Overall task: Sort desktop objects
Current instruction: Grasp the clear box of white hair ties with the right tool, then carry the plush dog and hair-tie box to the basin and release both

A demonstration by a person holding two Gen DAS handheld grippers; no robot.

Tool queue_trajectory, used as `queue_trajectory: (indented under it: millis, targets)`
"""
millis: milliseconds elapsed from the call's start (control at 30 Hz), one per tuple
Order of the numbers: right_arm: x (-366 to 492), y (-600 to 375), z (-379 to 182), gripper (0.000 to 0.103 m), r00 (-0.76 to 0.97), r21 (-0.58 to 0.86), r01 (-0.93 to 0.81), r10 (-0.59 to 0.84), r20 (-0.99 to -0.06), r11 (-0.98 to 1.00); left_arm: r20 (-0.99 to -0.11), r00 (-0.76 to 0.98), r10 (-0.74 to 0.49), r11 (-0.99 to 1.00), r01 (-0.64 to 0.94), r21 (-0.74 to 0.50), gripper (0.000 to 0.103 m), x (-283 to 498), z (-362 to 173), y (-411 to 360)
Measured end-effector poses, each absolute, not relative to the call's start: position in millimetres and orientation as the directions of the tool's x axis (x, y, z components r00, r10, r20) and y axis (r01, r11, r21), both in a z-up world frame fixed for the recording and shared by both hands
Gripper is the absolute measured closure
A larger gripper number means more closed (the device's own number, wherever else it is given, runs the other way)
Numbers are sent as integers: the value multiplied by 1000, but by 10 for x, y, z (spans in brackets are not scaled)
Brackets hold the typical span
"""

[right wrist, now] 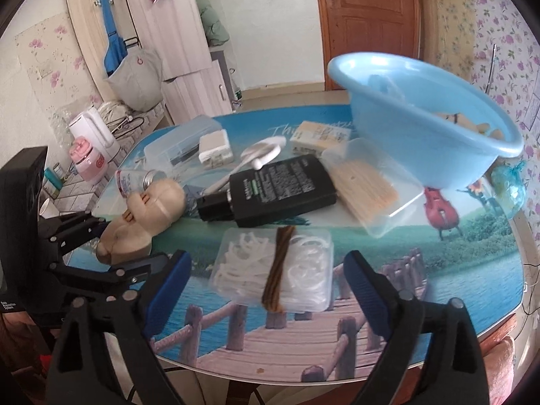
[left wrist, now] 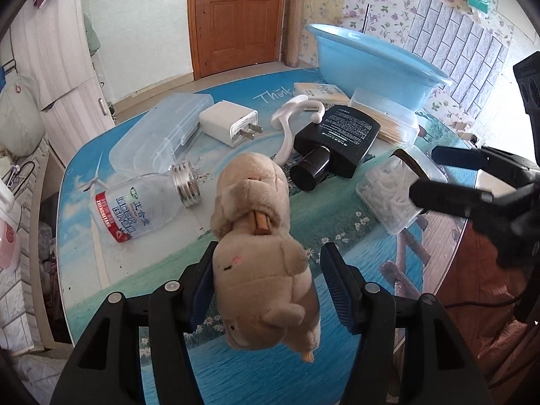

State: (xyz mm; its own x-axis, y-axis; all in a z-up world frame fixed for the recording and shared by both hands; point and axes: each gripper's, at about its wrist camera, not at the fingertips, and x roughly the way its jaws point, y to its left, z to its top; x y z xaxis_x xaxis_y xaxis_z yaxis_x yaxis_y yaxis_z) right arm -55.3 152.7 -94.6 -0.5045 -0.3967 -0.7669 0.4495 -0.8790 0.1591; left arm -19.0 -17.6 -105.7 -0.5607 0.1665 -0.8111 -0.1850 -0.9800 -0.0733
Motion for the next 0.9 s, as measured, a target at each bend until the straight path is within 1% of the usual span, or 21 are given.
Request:
queue_trajectory:
  millis: [33, 67, 167, 300, 400, 433, 467, 500, 633, 767, 900]
  targets:
    - [-552, 1505, -971, 7, -499, 154, 451, -392, -773, -879, -811, -562, 161, -981, -183, -68, 46, -190, -1057, -171]
    - [-543, 1485, -987, 7, -498, 143, 454, -384, -778, -879, -809, -568, 153, -982, -180, -59, 56, -183, -1049, -168]
    - [-513, 1424, -1008, 7, -505, 106, 466, -362, -784, -878, -804, -567, 179, -978, -189, -84, 56, -171, -1024, -192]
    - [-504, 1370, -1051, 7, -511, 58, 476, -330, -794, -877, -787, -591, 176, -980, -178, -86, 56, -147, -956, -214]
    - [-536, 1371, -1114, 7, -501, 50, 460, -305, -810, -887, -775, -607, 178, -981, -176, -87, 56, -145, -881, -220]
    - [-546, 1387, -1123, 11, -496, 61, 456, -311, -811, -888, -771, -612, 178, -980, -177, -86, 56, -141, -855, -220]
    - [-543, 1411, -1115, 17, -499, 70, 455, -319, -806, -888, -768, -616, 177, -981, -176, -85, 56, -143, -831, -218]
    - [-538, 1438, -1103, 18, -507, 75, 451, -324, -798, -889, -765, -619, 176, -981, -175, -83, 56, -144, -810, -218]
    - [-527, 1598, -971, 18, -524, 143, 444, -385, -760, -885, -758, -628, 178, -981, -170, -89, 56, -149, -755, -213]
    - [-472, 1727, -762, 18, -582, 146, 445, -409, -703, -884, -744, -637, 202, -978, -171, -118, 56, -145, -661, -211]
    - [-469, 1809, -630, 18, -607, 160, 441, -425, -672, -883, -730, -656, 192, -979, -181, -96, 56, -178, -568, -131]
